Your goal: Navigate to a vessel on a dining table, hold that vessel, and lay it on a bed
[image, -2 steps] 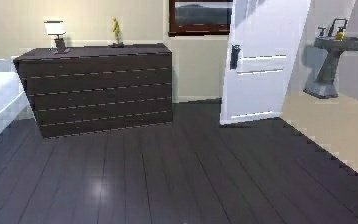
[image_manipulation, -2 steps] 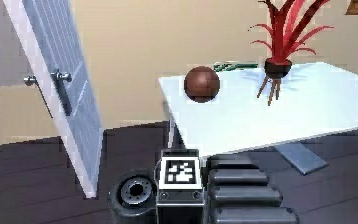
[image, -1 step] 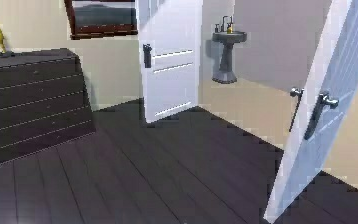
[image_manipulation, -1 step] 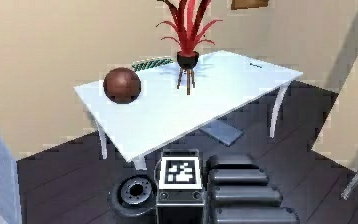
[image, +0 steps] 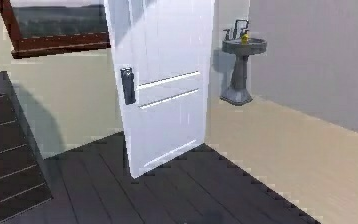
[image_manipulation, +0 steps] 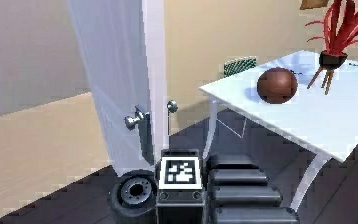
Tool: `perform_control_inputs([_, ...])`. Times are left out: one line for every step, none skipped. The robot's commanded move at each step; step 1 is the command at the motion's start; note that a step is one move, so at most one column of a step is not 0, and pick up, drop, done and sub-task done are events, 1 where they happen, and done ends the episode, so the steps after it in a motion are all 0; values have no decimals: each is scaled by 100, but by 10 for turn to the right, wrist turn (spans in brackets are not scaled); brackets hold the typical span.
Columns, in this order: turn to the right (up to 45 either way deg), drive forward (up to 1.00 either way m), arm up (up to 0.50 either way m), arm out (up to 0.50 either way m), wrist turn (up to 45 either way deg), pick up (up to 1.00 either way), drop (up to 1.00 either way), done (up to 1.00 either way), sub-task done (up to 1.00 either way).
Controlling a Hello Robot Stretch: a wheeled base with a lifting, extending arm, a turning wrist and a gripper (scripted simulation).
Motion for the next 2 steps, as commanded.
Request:
perform_control_inputs([60,0,0,0,0,0,0,0,0])
perform_control_inputs([0,30,0,0,0,0,0,0,0])
